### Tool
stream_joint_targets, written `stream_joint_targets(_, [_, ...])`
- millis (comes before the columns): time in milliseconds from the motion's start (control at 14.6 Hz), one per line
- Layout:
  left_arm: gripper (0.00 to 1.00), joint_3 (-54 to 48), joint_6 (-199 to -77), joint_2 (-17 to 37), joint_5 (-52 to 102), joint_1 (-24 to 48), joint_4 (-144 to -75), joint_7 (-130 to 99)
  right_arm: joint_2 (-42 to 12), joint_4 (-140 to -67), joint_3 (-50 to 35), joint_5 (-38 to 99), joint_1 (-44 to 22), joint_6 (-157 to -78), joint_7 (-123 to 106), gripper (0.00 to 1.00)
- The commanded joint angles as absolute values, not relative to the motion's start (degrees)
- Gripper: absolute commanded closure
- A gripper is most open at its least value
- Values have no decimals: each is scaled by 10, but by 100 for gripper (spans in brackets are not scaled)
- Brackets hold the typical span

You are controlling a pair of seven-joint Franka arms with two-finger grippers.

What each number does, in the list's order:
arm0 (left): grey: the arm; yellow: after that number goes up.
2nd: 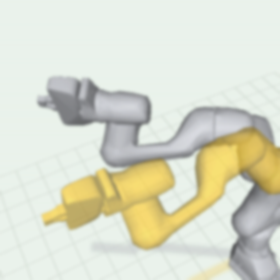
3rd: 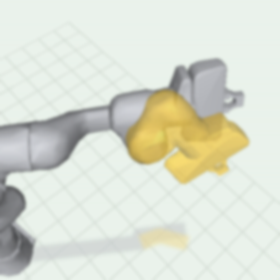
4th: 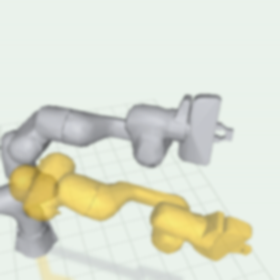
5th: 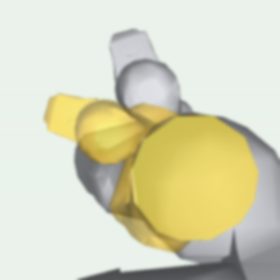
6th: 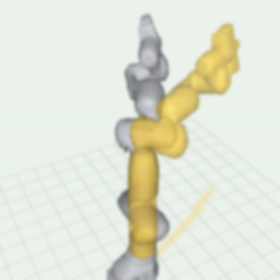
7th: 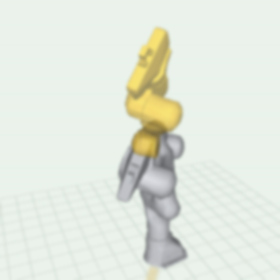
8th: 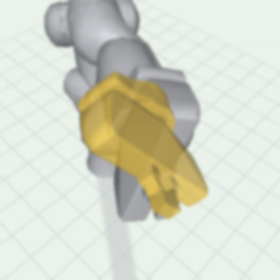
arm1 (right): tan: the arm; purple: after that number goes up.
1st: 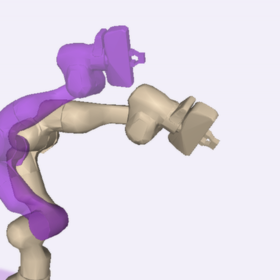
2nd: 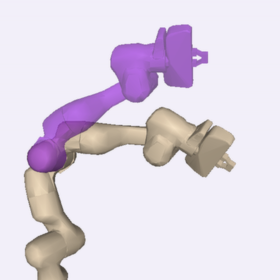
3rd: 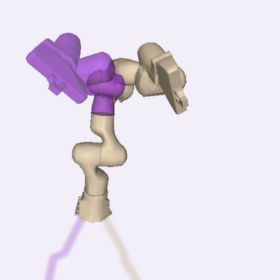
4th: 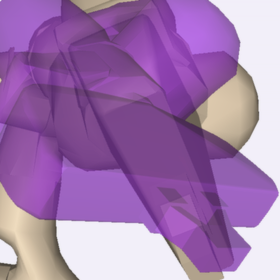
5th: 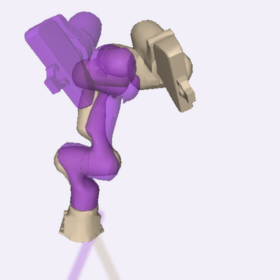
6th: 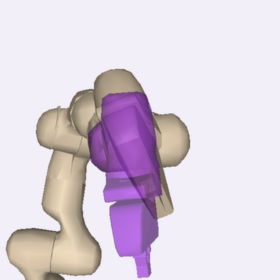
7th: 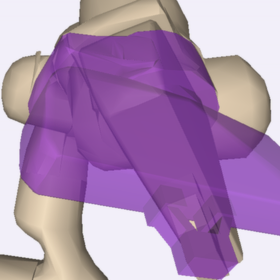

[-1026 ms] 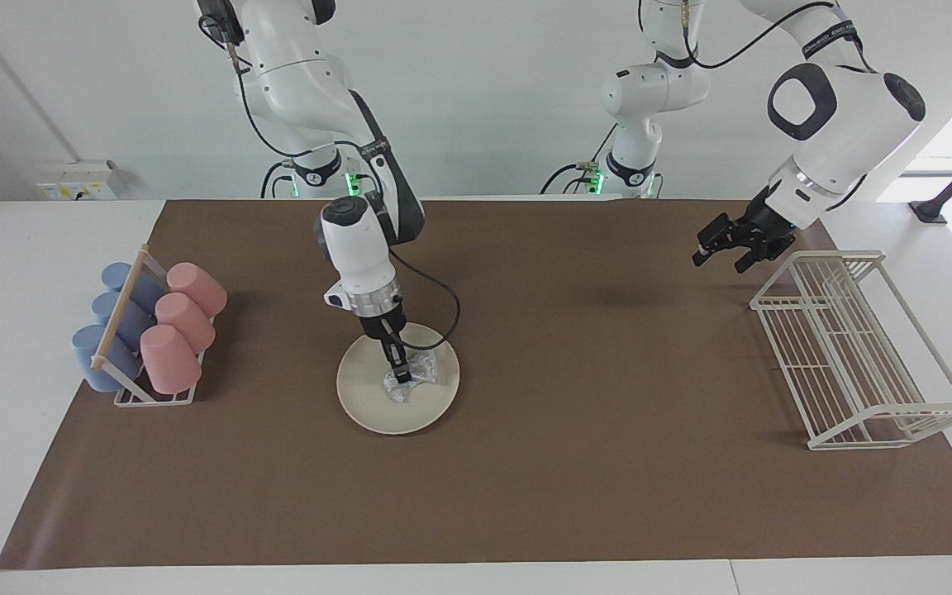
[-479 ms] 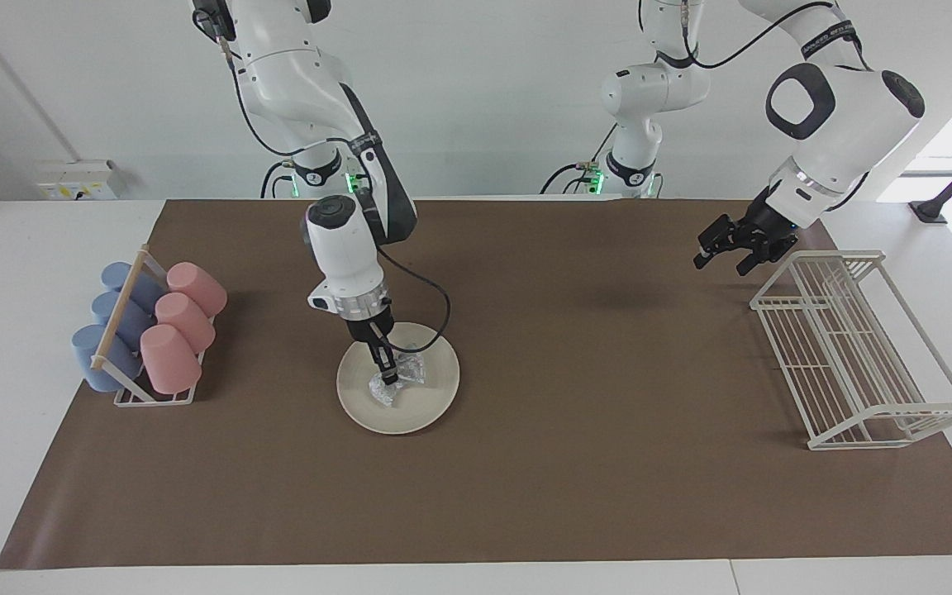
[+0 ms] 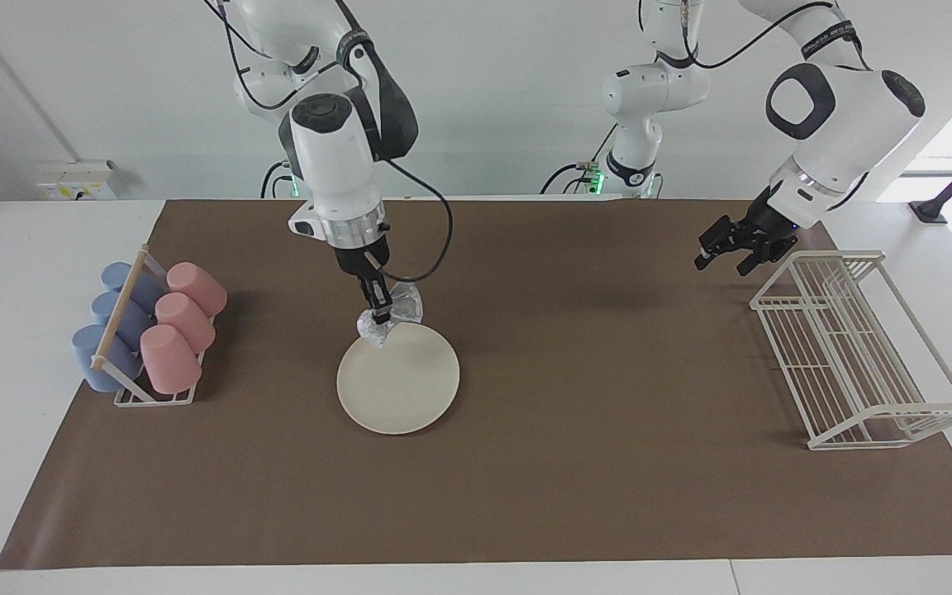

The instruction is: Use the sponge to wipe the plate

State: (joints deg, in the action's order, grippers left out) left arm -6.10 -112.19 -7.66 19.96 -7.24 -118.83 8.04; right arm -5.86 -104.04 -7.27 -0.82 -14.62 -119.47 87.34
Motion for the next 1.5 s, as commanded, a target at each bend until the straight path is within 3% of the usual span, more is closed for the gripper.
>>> stream_joint_targets(0, [0,-59,-1118,-83,186,-69,-1194,60,-75,-935,-76,-19,-149,-1074,890,100])
stream_joint_targets(274, [0,-60,-1073,-91,277,-66,-1203,25,-83,-862,-77,-18,-184,-1004,1011,100])
stream_joint_targets(479, [0,-60,-1071,-92,380,-39,-1204,10,-90,-857,-76,-18,-222,-1003,1061,100])
stream_joint_targets(752, [0,-60,-1078,-103,545,-22,-1226,11,-155,-784,-76,-60,-271,-1008,1133,100])
stream_joint_targets(1436, [0,-60,-1171,-71,808,94,-1242,148,-162,-798,-77,-64,-291,-1040,1162,100])
